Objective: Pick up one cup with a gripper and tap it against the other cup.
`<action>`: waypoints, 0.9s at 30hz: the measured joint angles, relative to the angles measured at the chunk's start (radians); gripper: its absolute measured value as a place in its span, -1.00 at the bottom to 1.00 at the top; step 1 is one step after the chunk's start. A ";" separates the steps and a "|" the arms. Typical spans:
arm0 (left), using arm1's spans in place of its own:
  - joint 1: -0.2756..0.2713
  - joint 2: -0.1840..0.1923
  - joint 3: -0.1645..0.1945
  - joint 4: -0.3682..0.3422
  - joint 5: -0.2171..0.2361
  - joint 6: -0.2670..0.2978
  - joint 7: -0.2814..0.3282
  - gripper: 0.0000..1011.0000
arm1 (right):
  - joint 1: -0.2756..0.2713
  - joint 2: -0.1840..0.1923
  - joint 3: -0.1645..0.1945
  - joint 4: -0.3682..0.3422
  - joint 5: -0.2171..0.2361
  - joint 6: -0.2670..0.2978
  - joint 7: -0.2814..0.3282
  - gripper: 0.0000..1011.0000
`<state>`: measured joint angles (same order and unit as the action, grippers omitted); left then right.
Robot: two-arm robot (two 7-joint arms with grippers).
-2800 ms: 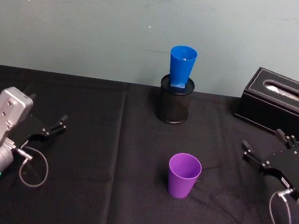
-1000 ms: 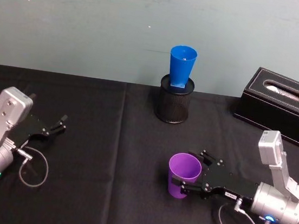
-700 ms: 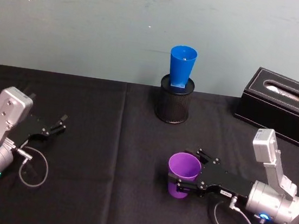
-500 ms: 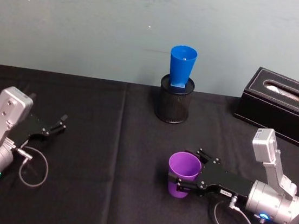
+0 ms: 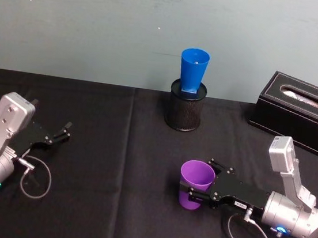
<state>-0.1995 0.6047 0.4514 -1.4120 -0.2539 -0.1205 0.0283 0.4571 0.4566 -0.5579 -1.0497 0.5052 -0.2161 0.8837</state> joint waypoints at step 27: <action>0.000 0.000 0.000 0.000 0.000 0.000 0.000 1.00 | -0.032 0.063 0.029 -0.217 0.001 0.130 -0.102 0.48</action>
<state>-0.1995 0.6047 0.4514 -1.4119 -0.2539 -0.1206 0.0283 0.4249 0.5198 -0.5284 -1.2662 0.5057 -0.0862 0.7819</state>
